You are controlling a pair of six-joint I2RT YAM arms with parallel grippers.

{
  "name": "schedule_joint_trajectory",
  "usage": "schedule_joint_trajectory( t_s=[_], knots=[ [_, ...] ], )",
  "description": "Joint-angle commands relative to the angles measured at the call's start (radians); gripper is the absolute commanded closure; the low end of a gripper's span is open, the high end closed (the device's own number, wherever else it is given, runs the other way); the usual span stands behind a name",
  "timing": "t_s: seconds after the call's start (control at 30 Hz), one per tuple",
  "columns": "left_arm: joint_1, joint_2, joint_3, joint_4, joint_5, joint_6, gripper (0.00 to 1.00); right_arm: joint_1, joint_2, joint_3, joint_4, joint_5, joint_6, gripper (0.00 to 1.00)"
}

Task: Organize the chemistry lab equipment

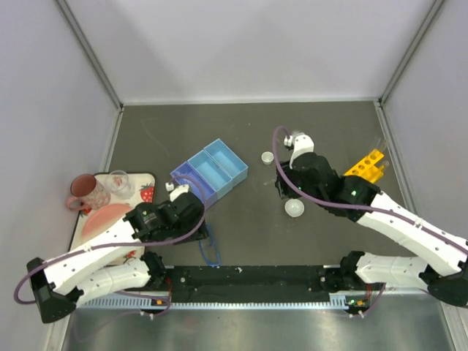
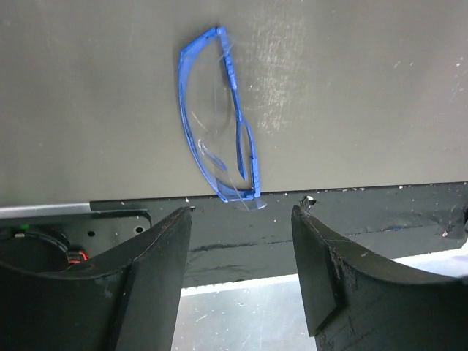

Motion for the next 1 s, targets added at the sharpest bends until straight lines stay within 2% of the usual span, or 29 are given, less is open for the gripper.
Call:
schedule_joint_trajectory(
  t_s=[0.0, 0.27, 0.43, 0.73, 0.97],
  knots=[
    [-0.096, 0.039, -0.021, -0.045, -0.087, -0.225, 0.37, 0.051, -0.060, -0.032, 0.014, 0.018, 0.045, 0.48],
    [-0.122, 0.197, -0.033, -0.073, -0.182, -0.343, 0.37, 0.093, -0.127, -0.111, 0.032, -0.002, 0.057, 0.49],
    [-0.122, 0.251, -0.046, -0.060, -0.179, -0.380, 0.38, 0.093, -0.164, -0.145, 0.034, -0.009, 0.054, 0.49],
    [-0.121, 0.303, -0.069, -0.027, -0.225, -0.401, 0.43, 0.094, -0.172, -0.161, 0.045, -0.027, 0.045, 0.49],
    [-0.113, 0.386, -0.011, -0.024, -0.278, -0.365, 0.44, 0.093, -0.183, -0.182, 0.052, -0.028, 0.039, 0.49]
  ],
)
